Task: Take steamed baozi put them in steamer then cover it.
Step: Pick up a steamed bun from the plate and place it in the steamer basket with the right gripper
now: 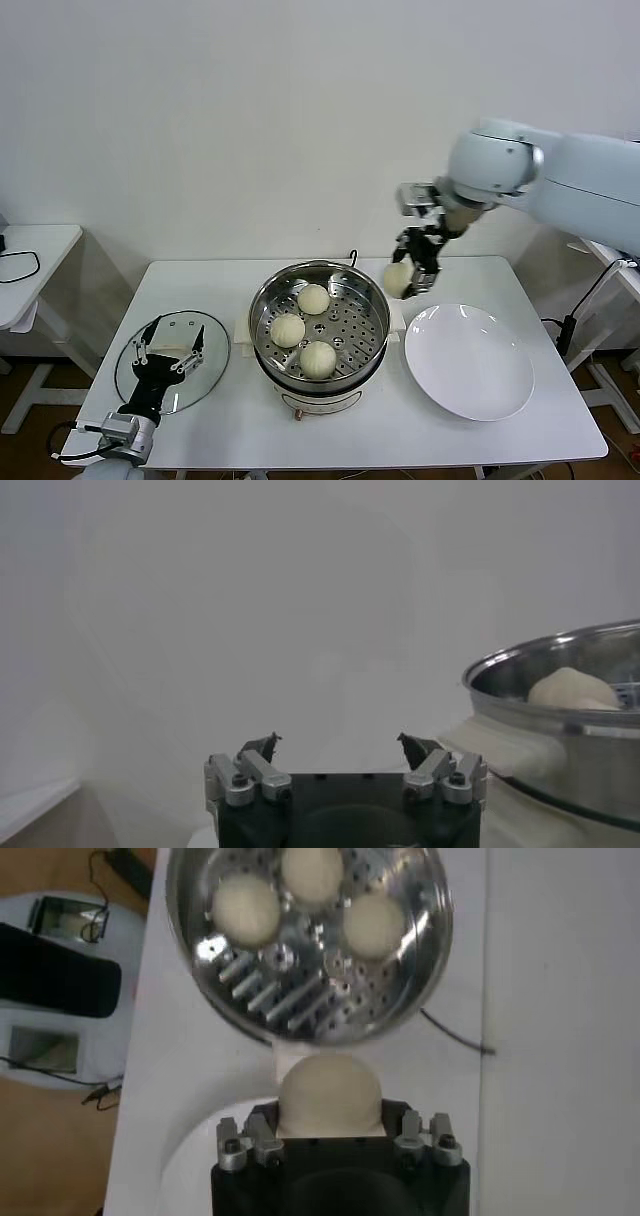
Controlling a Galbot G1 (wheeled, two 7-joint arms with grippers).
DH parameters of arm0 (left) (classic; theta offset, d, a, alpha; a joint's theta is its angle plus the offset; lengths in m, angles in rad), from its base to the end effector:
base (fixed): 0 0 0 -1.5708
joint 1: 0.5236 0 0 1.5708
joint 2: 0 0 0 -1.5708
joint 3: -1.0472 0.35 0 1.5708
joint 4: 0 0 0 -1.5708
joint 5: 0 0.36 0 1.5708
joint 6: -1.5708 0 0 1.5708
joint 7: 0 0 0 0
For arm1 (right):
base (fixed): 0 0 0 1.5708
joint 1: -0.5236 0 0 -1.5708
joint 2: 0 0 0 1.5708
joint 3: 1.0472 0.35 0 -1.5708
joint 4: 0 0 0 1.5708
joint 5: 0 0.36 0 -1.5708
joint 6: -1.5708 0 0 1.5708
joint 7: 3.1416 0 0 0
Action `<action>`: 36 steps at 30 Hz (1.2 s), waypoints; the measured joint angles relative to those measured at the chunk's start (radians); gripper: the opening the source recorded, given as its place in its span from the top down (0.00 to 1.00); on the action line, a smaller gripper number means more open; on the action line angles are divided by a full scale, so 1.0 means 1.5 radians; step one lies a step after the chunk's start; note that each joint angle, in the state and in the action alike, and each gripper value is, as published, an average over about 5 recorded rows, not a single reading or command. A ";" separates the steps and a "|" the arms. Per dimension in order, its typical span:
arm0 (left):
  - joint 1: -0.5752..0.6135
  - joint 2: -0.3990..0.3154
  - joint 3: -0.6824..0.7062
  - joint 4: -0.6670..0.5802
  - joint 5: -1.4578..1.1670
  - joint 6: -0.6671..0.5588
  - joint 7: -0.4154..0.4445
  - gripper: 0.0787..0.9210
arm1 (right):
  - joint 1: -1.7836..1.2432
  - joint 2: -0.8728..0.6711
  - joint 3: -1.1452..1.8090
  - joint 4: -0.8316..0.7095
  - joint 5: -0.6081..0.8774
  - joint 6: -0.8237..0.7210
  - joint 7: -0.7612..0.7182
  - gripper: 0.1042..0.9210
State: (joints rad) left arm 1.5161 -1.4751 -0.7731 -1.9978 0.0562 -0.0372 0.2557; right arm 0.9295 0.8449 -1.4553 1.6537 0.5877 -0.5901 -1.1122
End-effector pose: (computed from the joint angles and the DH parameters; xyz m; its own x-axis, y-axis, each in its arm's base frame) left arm 0.1964 0.0997 -0.3150 -0.9967 0.0716 0.0394 0.0792 0.9658 0.2470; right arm 0.4771 0.0337 0.0500 -0.1306 -0.1865 0.9737 -0.9702 -0.1784 -0.1643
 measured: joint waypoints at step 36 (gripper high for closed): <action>-0.014 0.008 -0.033 0.034 -0.011 0.002 0.009 0.12 | -0.235 0.195 0.061 -0.194 -0.116 -0.012 0.001 0.29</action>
State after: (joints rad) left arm 1.4953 -1.4637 -0.8220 -1.9471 0.0398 -0.0337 0.2689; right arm 0.5766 1.1371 -1.3639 1.3624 0.4132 -0.6081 -1.1103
